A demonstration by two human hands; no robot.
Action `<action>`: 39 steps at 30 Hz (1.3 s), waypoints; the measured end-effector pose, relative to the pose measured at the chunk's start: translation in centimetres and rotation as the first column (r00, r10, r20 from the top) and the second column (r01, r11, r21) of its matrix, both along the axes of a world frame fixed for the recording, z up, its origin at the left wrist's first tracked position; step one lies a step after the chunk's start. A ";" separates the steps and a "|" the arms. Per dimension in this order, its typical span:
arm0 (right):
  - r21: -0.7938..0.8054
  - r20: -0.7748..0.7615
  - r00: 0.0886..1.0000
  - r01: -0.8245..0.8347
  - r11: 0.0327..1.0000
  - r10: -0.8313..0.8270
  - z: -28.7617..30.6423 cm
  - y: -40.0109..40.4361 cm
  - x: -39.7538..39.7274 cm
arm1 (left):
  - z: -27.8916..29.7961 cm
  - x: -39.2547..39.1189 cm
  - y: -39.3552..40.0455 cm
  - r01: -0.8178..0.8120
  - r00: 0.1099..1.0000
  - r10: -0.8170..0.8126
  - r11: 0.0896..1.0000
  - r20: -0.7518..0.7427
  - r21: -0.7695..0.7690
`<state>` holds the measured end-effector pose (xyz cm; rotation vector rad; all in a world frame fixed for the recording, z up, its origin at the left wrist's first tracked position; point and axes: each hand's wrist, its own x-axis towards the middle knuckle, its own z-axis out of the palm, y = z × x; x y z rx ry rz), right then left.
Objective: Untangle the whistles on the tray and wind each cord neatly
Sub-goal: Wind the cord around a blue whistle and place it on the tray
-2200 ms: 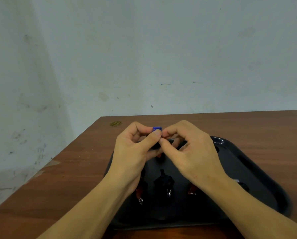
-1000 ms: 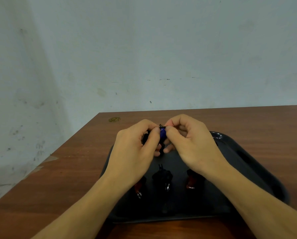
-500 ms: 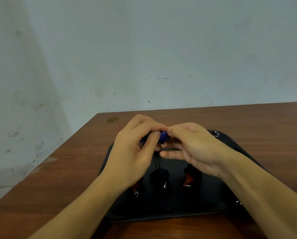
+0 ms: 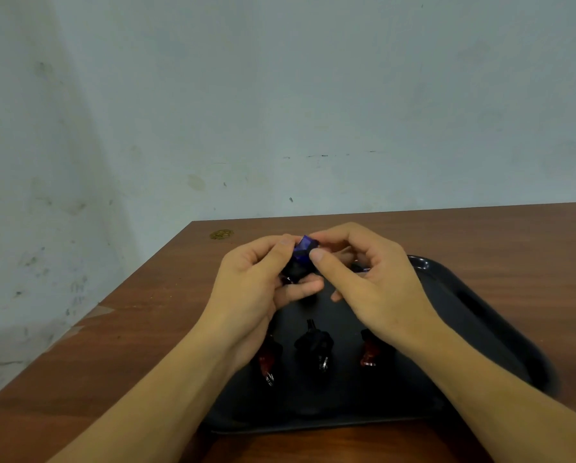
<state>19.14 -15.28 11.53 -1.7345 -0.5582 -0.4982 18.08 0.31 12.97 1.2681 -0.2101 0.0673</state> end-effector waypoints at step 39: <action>-0.164 0.235 0.972 0.023 0.986 0.016 -0.2 0.0 0.3 | 0.6 -0.4 0.4 0.238 0.937 -0.308 0.909 -0.163 -0.343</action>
